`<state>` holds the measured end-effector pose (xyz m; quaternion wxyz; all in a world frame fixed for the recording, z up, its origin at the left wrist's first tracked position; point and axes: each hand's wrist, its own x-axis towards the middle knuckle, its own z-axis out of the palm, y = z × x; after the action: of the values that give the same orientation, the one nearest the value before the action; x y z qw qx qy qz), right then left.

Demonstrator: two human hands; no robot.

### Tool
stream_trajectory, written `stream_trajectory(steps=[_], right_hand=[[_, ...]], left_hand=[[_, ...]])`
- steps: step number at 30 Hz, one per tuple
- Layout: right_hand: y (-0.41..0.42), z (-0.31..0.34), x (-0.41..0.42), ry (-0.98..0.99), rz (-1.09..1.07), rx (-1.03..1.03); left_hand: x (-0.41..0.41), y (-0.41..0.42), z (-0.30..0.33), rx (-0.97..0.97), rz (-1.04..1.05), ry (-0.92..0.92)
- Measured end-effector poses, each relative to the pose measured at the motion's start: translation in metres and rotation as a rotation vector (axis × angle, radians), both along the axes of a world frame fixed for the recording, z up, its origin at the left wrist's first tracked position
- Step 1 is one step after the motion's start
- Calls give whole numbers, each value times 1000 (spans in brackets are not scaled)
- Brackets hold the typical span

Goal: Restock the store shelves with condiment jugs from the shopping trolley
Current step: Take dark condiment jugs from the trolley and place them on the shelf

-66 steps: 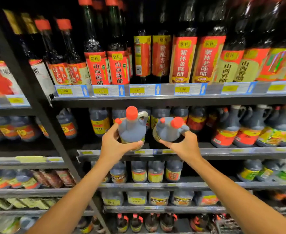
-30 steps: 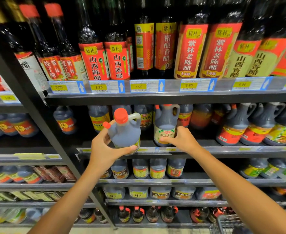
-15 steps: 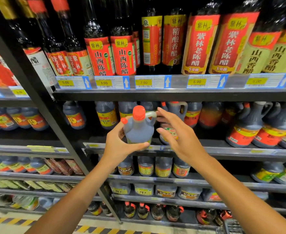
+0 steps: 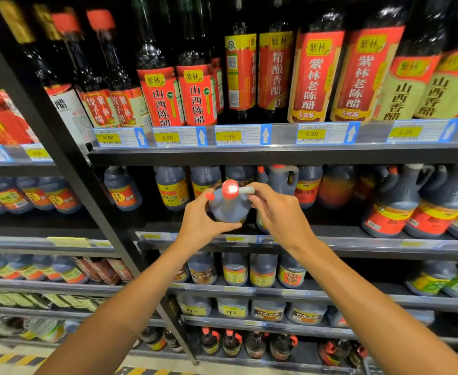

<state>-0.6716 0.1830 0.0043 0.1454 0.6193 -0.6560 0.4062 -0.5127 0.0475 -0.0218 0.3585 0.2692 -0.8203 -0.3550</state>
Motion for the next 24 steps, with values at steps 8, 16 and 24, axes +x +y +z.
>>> stream_trajectory(steps=[8, 16, 24], right_hand=[[-18, 1, -8, -50, -101, 112], [9, -6, 0, -356, -46, -165], [44, -34, -45, -752, -195, -201]], left_hand=[[-16, -22, -7, 156, 1, -163], [-25, -35, 2, 241, -62, -160], [-36, -30, -7, 334, -44, -38]])
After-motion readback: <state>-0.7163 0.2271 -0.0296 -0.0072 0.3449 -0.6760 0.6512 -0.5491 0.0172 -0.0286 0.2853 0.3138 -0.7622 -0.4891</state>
